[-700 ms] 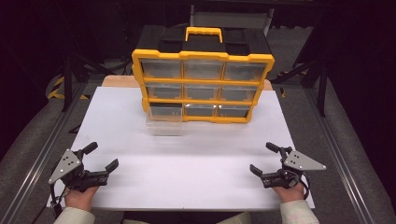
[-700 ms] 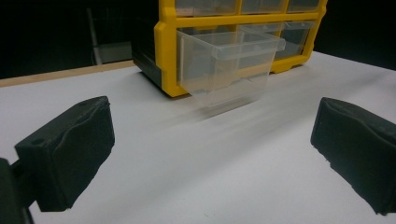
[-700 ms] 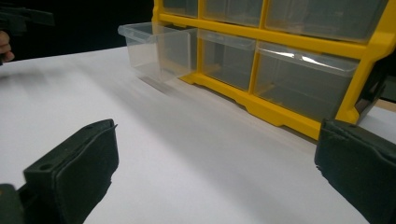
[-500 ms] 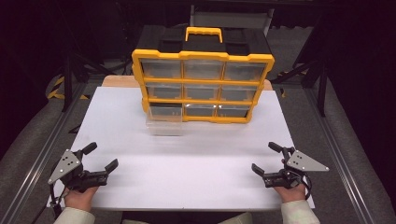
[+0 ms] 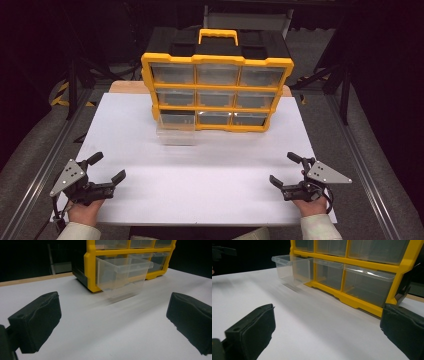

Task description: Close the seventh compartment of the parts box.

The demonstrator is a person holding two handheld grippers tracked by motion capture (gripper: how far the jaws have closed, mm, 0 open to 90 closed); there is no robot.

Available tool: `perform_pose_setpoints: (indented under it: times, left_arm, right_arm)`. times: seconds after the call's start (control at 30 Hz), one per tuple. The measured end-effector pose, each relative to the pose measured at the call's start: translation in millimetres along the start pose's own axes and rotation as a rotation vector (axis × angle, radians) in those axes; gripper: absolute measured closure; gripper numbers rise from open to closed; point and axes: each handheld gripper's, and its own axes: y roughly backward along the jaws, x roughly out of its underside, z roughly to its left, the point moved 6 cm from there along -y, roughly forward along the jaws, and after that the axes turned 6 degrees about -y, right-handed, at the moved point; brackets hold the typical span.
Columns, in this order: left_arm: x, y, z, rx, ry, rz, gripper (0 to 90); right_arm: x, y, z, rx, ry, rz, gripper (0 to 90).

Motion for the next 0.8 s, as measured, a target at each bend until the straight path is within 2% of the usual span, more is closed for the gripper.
perform_pose_setpoints:
  times: [0.13, 0.2, 0.27, 0.5, 0.63, 0.8]
  left_arm:
    - [-5.7, -4.1, -0.2, 0.01, 0.003, -0.01, 0.3]
    - [-11.9, -7.3, -1.3, 0.025, -0.016, -0.002, 0.4]
    - [-17.9, -10.7, -3.4, 0.039, -0.022, -0.015, 0.4]
    - [-33.8, -17.7, -5.3, 0.084, -0.002, -0.05, 0.8]
    - [-41.2, -21.3, -3.4, 0.091, 0.013, -0.065, 1.3]
    - [-54.7, -29.7, -2.4, 0.101, -0.006, -0.074, 1.4]
  right_arm:
    - [-0.2, 1.0, 0.2, 0.0, 0.006, -0.003, 0.7]
    - [0.1, 0.4, 0.2, -0.002, 0.004, -0.001, 0.6]
    - [0.5, -0.2, 0.3, -0.002, 0.001, 0.002, 0.7]
    - [1.2, -3.4, 0.9, -0.013, -0.005, 0.007, 0.6]
    - [1.3, -2.9, 0.5, -0.01, -0.002, 0.006, 0.6]
    - [2.0, -3.1, 0.1, -0.018, -0.01, 0.008, 0.6]
